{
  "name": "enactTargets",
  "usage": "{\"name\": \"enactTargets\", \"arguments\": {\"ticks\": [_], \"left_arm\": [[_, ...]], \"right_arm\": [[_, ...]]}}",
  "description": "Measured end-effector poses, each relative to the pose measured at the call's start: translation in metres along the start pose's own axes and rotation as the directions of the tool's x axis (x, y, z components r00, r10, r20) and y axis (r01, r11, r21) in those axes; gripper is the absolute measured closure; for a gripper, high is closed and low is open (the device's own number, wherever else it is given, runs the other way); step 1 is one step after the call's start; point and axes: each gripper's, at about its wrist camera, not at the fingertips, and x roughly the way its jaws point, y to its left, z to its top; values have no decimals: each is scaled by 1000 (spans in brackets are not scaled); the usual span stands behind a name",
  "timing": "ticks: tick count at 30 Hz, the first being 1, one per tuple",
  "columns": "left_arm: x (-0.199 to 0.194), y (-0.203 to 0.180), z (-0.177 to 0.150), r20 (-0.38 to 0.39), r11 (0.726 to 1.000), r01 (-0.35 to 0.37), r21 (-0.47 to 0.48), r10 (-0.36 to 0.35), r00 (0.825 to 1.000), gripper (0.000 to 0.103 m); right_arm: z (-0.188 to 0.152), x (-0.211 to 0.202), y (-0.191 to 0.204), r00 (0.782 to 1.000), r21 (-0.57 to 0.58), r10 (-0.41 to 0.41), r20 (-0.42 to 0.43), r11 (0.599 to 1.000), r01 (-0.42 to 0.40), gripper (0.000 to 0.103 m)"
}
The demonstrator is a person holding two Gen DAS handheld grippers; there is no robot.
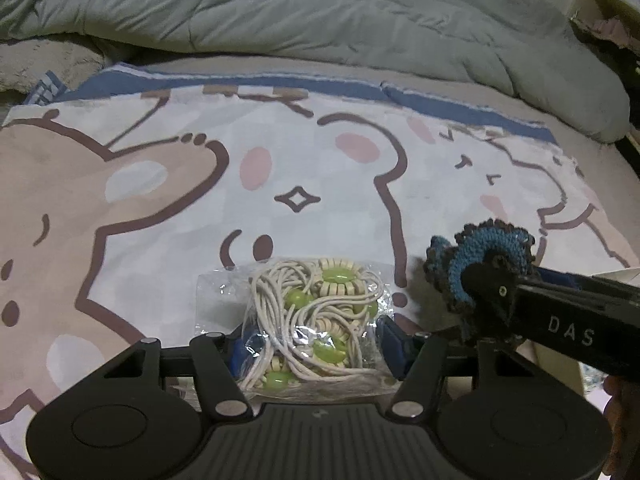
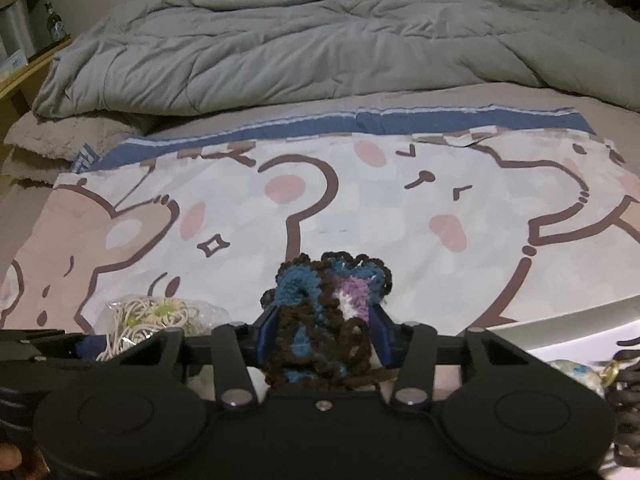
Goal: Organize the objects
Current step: 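Grasp the bag of beaded hair ties with the left tool while the right tool grasps the dark crochet scrunchie, then lift the bag and scrunchie and carry both over the white box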
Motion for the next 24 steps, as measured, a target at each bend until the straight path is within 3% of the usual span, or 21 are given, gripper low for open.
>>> {"name": "enactTargets", "arguments": {"ticks": [14, 24], "left_arm": [[-64, -6, -12, 67, 1000, 22, -22, -20, 998, 41], [-112, -18, -26, 116, 999, 24, 24, -27, 993, 41]], "right_arm": [[-4, -72, 0, 998, -36, 39, 55, 999, -37, 59], [-17, -125, -7, 993, -54, 60, 101, 997, -54, 60]]}}
